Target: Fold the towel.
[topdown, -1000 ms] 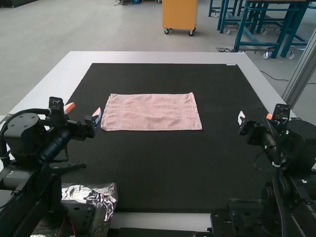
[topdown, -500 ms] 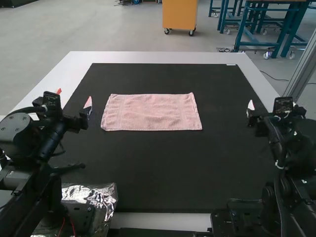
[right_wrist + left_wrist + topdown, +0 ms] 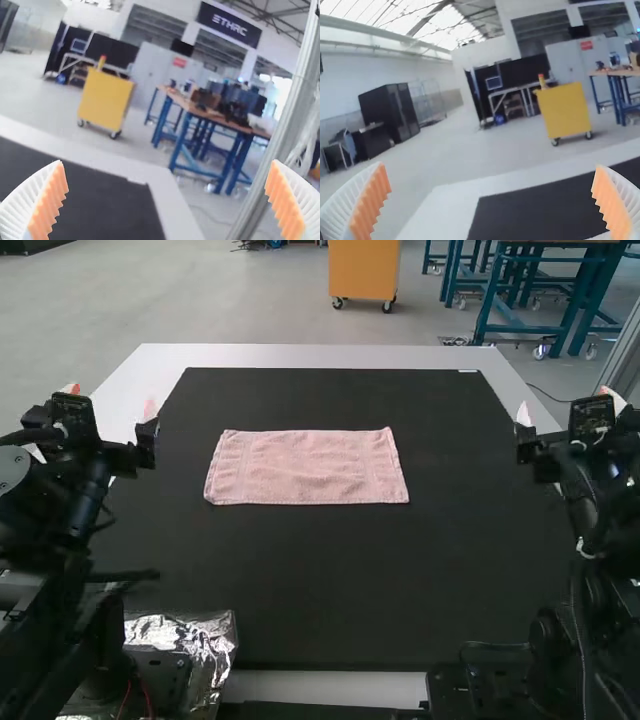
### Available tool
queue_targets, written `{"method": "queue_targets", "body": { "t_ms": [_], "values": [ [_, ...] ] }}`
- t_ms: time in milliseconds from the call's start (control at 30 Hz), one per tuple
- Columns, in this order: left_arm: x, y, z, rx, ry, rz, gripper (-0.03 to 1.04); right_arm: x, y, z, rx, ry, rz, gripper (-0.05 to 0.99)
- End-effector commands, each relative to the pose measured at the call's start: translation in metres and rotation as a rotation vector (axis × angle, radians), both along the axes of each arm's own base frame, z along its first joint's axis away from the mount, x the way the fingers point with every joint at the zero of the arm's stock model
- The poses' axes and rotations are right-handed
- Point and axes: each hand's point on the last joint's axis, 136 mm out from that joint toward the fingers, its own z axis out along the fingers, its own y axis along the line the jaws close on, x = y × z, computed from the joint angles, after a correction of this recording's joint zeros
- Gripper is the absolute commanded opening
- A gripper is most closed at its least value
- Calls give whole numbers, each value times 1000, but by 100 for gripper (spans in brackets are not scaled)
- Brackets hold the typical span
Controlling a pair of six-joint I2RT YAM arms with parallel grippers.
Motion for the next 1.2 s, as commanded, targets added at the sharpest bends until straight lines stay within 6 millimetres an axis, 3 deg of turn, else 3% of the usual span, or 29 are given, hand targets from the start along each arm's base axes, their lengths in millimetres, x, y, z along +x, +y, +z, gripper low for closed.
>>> {"method": "queue_targets", "body": {
  "t_ms": [0, 100, 167, 333, 500, 667, 867, 1167],
  "values": [
    [9, 9, 37, -94, 4, 26, 96, 17, -11, 40, 166, 1, -8, 91],
    [42, 10, 35, -217, 139, 10, 96, 51, -16, 41, 269, 112, -15, 91],
    [68, 10, 16, -261, 273, 20, 96, 75, -17, 26, 321, 226, -17, 91],
    [120, 5, -52, -277, 609, 47, 96, 121, 1, -39, 458, 495, 51, 91],
    [148, -6, -113, -278, 825, 16, 96, 147, 17, -110, 434, 744, 47, 91],
    [168, -8, -155, -278, 933, 24, 96, 161, 51, -149, 332, 853, 94, 91],
    [186, -8, -192, -279, 1010, 38, 96, 173, 91, -173, 276, 931, 176, 90],
    [209, -9, -193, -295, 988, 40, 96, 206, 112, -167, 225, 900, 228, 91]
  ]
}}
